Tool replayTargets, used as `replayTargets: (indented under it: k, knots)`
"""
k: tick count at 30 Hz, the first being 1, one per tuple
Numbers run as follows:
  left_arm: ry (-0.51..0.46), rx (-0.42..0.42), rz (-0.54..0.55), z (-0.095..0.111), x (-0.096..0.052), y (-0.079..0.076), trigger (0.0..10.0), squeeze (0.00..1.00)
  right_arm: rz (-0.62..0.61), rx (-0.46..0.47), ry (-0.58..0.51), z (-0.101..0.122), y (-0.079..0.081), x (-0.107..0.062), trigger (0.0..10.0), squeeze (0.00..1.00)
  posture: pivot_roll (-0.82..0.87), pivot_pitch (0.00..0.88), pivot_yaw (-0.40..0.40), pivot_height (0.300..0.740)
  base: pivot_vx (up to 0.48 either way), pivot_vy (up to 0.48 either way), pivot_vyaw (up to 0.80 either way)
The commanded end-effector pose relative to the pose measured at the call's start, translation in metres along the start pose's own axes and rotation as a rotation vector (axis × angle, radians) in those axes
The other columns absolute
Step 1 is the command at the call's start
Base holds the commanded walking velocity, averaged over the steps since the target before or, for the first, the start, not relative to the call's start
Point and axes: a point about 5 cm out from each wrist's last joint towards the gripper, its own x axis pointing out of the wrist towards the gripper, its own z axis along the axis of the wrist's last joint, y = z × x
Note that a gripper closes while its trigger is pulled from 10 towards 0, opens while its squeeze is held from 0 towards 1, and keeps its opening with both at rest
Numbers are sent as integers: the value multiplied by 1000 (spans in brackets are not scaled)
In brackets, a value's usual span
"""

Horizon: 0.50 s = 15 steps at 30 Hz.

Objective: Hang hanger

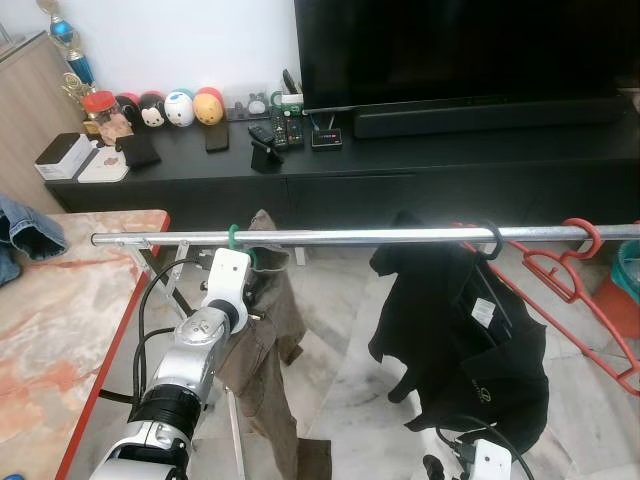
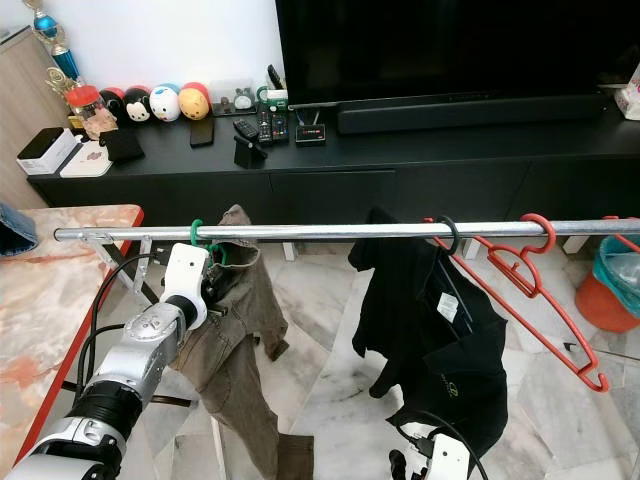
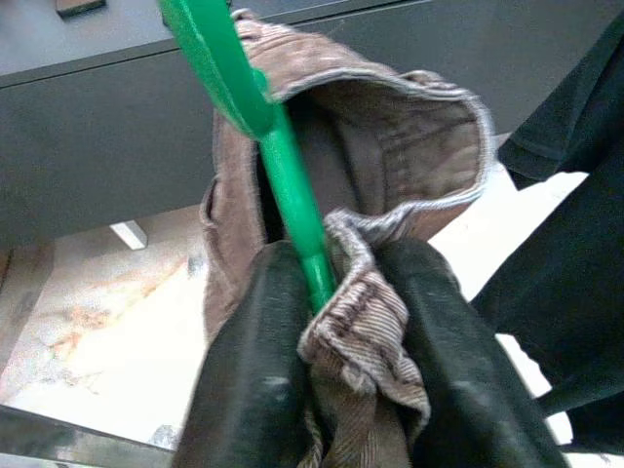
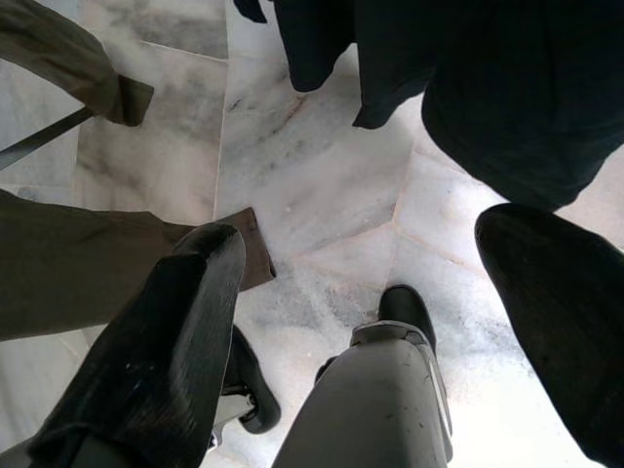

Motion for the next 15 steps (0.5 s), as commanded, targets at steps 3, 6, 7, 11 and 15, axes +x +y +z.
replayTargets:
  k: [3,6,7,11,15]
  knots:
    - [10,5,5,-2,0,2,0,0,6,-1,20,-4,2,-1,10000,0,-17,45,93,740,0,0,0]
    - [14,11,2,-4,-1,1,0,0,7,-2,20,-4,2,-1,10000,0,-17,45,93,740,0,0,0]
    - [15,12,2,-4,-1,1,0,0,7,-1,20,-4,2,-1,10000,0,-17,45,93,740,0,0,0]
    - [15,11,1,-5,-1,1,0,0,7,-2,21,-4,2,-1,10000,0,-16,39,91,740,0,0,0]
    - [11,9,2,-5,-1,1,0,0,7,-2,22,-4,2,-1,10000,0,-19,35,90,740,0,0,0]
